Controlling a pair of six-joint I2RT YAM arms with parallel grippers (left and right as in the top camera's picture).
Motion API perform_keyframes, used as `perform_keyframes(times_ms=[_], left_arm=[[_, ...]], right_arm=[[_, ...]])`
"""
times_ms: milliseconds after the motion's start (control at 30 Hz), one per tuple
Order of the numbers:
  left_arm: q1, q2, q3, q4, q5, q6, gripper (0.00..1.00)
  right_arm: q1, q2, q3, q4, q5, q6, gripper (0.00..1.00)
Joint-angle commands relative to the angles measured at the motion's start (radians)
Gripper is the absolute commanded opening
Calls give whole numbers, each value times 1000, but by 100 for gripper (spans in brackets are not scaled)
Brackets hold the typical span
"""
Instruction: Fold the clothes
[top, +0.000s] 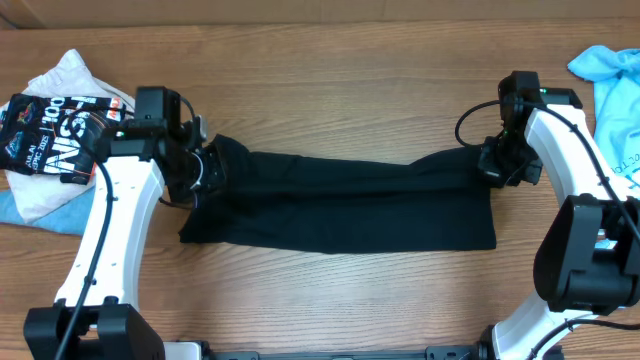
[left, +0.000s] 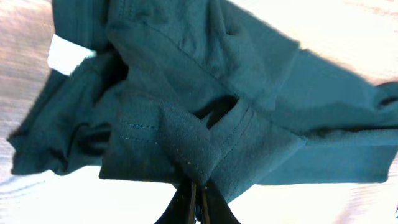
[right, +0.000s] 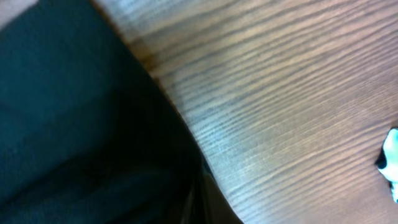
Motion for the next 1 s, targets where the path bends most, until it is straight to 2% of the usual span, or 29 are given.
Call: perform_keyframes(times_ms=[0, 533, 567, 600, 633, 800, 967], left_arm=[[-3, -6, -36, 13, -14, -8, 4], [-3, -6, -119, 14, -36, -8, 5], [-3, -6, -120, 12, -37, -7, 22], [-3, -6, -120, 12, -37, -7, 33], [-3, -6, -120, 13, -36, -7, 36], [-3, -6, -120, 20, -36, -7, 40], [-3, -6, -120, 68, -26, -10, 39]], right_arm=[[-9, -30, 26, -21, 9, 5, 7], [-9, -30, 25, -161, -21, 4, 9], [-9, -30, 25, -175, -21, 4, 9], [-9, -30, 25, -181, -21, 4, 9], [-9, -30, 25, -184, -21, 4, 9], [-9, -30, 25, -203, -21, 4, 9], [-9, -30, 25, -204, -44, 4, 9]])
